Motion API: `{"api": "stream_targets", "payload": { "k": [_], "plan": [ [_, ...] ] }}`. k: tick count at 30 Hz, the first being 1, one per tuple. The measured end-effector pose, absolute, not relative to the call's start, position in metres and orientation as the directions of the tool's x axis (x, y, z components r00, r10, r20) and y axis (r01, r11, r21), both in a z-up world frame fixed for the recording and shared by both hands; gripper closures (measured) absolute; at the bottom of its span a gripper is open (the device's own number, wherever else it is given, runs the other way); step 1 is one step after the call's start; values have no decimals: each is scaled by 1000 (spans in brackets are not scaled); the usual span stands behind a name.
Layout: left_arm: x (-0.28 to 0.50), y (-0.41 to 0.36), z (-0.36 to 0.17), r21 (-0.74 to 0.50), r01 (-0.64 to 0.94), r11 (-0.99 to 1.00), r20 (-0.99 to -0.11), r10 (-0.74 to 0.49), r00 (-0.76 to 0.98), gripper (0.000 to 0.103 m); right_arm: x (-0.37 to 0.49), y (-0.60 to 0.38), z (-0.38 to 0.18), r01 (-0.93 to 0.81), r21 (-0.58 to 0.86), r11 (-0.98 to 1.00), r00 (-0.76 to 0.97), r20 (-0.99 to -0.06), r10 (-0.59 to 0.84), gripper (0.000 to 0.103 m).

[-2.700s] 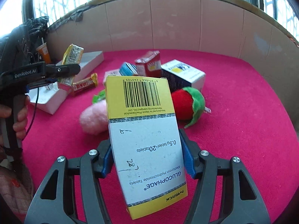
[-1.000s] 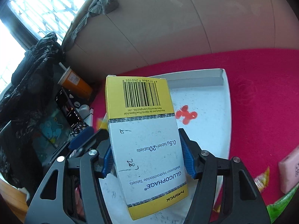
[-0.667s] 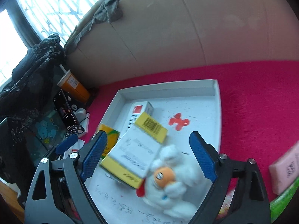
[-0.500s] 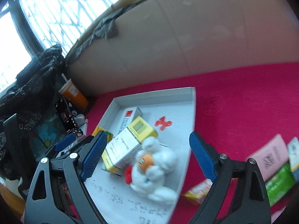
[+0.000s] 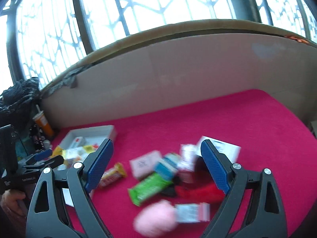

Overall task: Organize objects
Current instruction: 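Move both grippers back over the remaining pile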

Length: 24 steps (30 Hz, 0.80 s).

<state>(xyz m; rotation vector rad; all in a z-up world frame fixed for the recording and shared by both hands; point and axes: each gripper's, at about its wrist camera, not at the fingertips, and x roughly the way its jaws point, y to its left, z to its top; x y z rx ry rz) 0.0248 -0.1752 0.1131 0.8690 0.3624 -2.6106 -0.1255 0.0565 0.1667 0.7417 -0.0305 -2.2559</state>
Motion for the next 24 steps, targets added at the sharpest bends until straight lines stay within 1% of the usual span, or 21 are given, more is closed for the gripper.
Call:
{"api": "stream_targets", "payload": {
  "k": [3,8,11,14,18,22,23,24],
  "plan": [
    [8,-147,100,-114,339,-934,-652,-187,-735,0,-134,87,144,615,253,-747,-525,-575,-627,13],
    [-15,-107,78,-70,244,-967,-712,-123,-691,0,-148,121,106,550,256,-795,-500,-661,-559,13],
    [-22,-88,67,-85,183,-979,-740,-61,-670,0,-155,128,92,533,283,-797,-481,-674,-561,13],
    [-32,-65,61,-94,113,-989,-753,-4,-658,0,-166,124,88,539,271,-798,-482,-677,-556,13],
    [-51,-45,51,-66,95,-993,-767,-10,-642,0,-188,108,81,523,348,-778,-421,-689,-590,13],
    [-66,-39,42,-95,95,-991,-786,16,-617,0,-205,86,67,486,414,-769,-350,-715,-606,13],
    [-68,-39,40,-96,99,-990,-790,16,-613,4,-207,83,62,476,415,-776,-343,-724,-598,13],
    [-70,-40,37,-94,105,-990,-794,11,-608,14,-207,80,61,471,408,-782,-359,-721,-592,12]
  ]
}}
